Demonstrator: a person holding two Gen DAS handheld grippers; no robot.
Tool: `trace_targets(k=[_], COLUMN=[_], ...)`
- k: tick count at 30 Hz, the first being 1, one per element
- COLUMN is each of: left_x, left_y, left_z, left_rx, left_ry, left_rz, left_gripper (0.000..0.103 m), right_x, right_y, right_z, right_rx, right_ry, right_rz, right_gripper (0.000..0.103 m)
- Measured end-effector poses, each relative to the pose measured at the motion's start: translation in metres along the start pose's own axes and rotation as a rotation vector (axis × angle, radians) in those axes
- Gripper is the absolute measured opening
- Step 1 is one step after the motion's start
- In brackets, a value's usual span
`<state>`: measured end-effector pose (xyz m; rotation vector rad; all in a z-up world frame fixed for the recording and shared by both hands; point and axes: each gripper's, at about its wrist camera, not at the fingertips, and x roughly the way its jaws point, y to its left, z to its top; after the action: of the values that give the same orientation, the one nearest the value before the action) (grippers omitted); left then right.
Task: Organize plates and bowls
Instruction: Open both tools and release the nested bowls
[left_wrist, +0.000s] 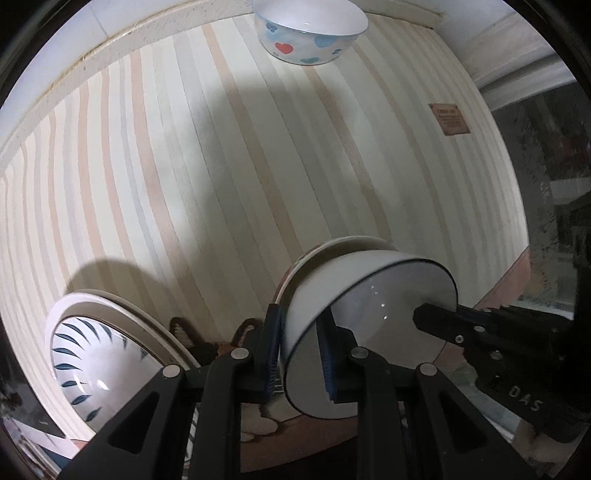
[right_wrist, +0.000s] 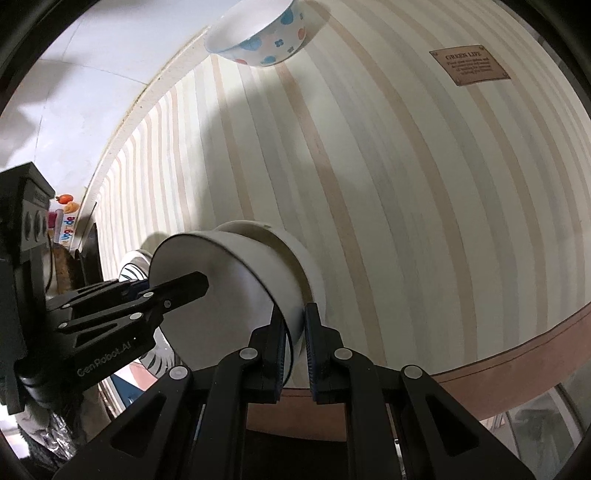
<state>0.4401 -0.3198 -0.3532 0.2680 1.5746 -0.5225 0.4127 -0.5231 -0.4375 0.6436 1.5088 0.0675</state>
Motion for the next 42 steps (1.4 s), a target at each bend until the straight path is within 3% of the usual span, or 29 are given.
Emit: trace_targets(k=[15, 18, 22, 24, 27, 28, 34, 42], left_x=[0.003, -0.007, -0.049, -0.068, -0.08, -0.081, -0.061, -0.012], left_y=[-0.006, -0.006, -0.001, 0.01, 0.03, 0.037, 0.058, 0.063], left_z=[-0.004, -0.005, 0.006, 0.025, 0.063, 0.079, 0.158, 0.211], left_rx=[0.038, 0.038, 0.006, -0.046, -0.12, -0.145, -0.227, -0.235], left_ry=[-0.011, -0.027, -0.126, -0.172, -0.226, -0.24, -0.249, -0.165], left_rz=[0.078, 0.069, 0.026, -0.037, -0.085, -0.095, -0.11, -0.099], left_gripper=[0.017, 0.017, 0.018, 0.027, 0.028, 0.028, 0.028, 0.028], right_x=[-0.001, -0.001, -0.023, -0.046, -0.077, -0.084, -0.088, -0.037], right_y=[0.01, 0.011, 0.009, 0.01, 0.009, 0.008, 0.002, 0.004], right_z=[0.006, 0.006, 0.011, 0.019, 0.046, 0.058, 0.146, 0.229], right_rx=[-0.006, -0.004, 0.006, 0.001, -0.003, 0.0, 0.033, 0.039], right_ry=[0.017, 0.021, -0.009, -0.059, -0.148, -0.177, -0.291, -0.242], right_rz=[-0.035, -0.029, 0.028, 0.068, 0.108, 0.116, 0.117, 0.075], right_gripper=[0.015, 0.015, 0.015, 0.019, 0.049, 0.054, 0.054, 0.054])
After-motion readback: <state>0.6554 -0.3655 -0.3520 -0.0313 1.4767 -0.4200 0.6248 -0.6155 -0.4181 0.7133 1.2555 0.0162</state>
